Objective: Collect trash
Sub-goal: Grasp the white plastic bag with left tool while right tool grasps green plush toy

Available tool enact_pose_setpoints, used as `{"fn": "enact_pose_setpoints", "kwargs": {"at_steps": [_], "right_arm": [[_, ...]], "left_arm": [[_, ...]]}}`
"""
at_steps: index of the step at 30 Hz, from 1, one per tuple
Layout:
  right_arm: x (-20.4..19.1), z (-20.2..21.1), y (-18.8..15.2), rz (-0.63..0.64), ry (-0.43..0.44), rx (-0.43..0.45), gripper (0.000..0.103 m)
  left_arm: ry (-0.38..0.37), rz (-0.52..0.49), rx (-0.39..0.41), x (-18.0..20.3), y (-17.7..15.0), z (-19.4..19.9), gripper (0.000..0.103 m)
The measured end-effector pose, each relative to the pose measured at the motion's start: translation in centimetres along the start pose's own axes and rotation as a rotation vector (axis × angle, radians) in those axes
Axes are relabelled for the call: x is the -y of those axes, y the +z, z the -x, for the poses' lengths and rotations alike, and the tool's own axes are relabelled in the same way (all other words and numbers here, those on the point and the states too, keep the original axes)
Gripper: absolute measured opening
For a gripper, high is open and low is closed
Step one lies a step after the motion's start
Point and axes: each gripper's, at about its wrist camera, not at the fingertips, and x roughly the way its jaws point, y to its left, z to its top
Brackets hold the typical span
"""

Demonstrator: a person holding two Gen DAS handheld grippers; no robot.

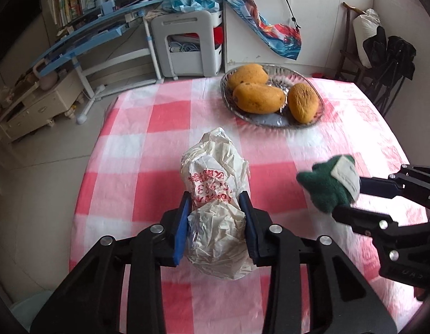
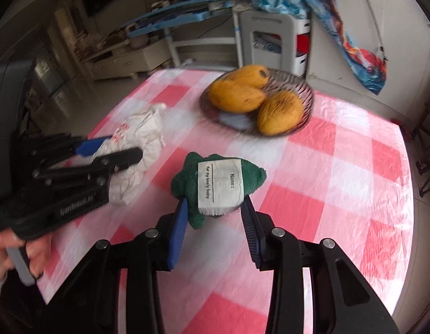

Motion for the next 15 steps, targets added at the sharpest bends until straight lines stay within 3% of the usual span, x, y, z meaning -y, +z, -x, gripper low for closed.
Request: {"fn": "enact_pose_setpoints", "kwargs": {"at_steps": [4,5,7,10,15], "right_arm": [[-0.6,0.6,-0.8,0.047,-0.001,-0.021,0.047],[-0.7,0.8,-0.7,0.047,-0.012,-0.006,0.058],[-1.0,0.8,-0.4,0.051,-0.037,0.021,0.069],[-1.4,-0.1,-0.1,0.053,-0.037,0.016,0.07],[-1.4,-1.6,-0.2,0.077,-0.086,-0.025,0.07]], "left_arm": [[-0.022,-0.011,-0.035,-0.6,-1.1,0.5,0.039],[-0.02,-0.014,-0.035,-0.6,-1.1,0.5,0.041],[-0.005,-0.017,-0.034,-0.7,-1.0,0.5,0.052],[0.027,-0.013,-0.028,-0.8,-0.8,0.5,0.065],[0.084,-0.062,-0.04,-0.1,-0.7,-0.6,0.077]]}}
